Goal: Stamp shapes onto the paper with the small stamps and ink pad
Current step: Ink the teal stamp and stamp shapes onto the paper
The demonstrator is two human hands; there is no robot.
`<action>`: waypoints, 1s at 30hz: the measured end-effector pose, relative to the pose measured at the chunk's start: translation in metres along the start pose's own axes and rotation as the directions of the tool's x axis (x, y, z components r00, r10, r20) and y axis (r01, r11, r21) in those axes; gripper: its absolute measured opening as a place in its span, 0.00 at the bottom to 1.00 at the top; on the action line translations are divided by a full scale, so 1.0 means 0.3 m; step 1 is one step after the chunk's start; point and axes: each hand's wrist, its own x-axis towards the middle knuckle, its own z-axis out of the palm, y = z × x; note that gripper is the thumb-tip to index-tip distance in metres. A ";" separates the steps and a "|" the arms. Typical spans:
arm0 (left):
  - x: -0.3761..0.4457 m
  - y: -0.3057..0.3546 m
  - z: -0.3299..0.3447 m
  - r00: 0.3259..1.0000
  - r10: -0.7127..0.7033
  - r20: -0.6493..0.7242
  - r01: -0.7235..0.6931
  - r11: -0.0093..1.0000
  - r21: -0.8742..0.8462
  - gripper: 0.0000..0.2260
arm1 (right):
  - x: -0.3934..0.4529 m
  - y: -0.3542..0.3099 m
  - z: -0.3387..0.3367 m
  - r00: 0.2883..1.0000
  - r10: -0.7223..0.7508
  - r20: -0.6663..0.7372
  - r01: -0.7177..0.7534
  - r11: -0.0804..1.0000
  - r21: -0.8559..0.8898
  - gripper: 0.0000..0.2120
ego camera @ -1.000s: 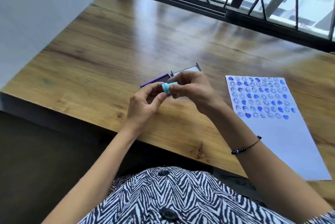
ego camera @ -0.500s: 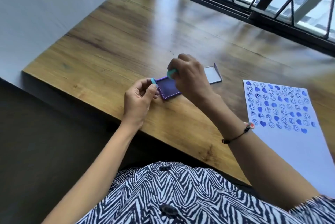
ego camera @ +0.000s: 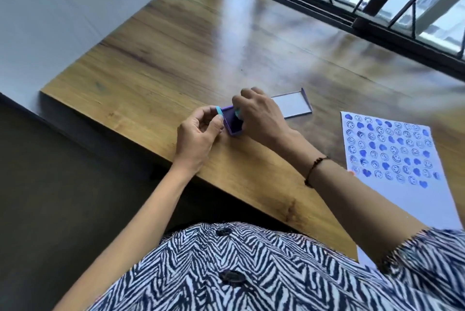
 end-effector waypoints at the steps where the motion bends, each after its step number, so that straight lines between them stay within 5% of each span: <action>1: 0.001 0.000 0.001 1.000 0.003 0.008 -0.003 1.000 0.013 0.05 | 0.008 0.005 -0.010 1.000 0.011 0.007 -0.011 1.000 0.013 0.07; 7: -0.006 -0.011 0.000 1.000 0.018 0.013 -0.019 0.997 0.069 0.05 | -0.019 -0.021 0.007 0.998 0.069 -0.012 -0.068 0.997 0.019 0.08; 10: 0.000 -0.010 0.010 0.999 0.023 0.030 -0.025 0.997 0.078 0.05 | -0.011 0.009 -0.047 0.983 0.176 0.048 -0.182 0.952 0.247 0.10; 13: 0.004 -0.011 0.032 0.999 0.022 0.050 -0.025 0.997 0.068 0.04 | -0.074 0.036 -0.108 0.926 0.359 -0.113 -0.251 0.813 0.526 0.10; 18: -0.023 0.033 0.220 0.966 0.061 0.252 -0.081 0.994 0.070 0.04 | -0.303 0.183 -0.208 0.711 0.683 -0.169 -0.328 0.534 0.779 0.09; 22: -0.069 0.071 0.445 0.847 0.060 0.528 -0.150 0.980 0.129 0.06 | -0.548 0.358 -0.222 0.473 0.866 -0.162 -0.330 0.344 0.879 0.13; 27: -0.114 0.077 0.632 0.679 0.084 0.730 -0.361 0.903 0.232 0.08 | -0.813 0.518 -0.179 0.210 0.958 -0.197 -0.462 0.275 0.843 0.10; 30: -0.132 0.096 0.719 0.544 0.068 0.837 -0.391 0.903 0.181 0.07 | -0.893 0.597 -0.177 0.182 0.960 -0.211 -0.633 0.279 0.722 0.07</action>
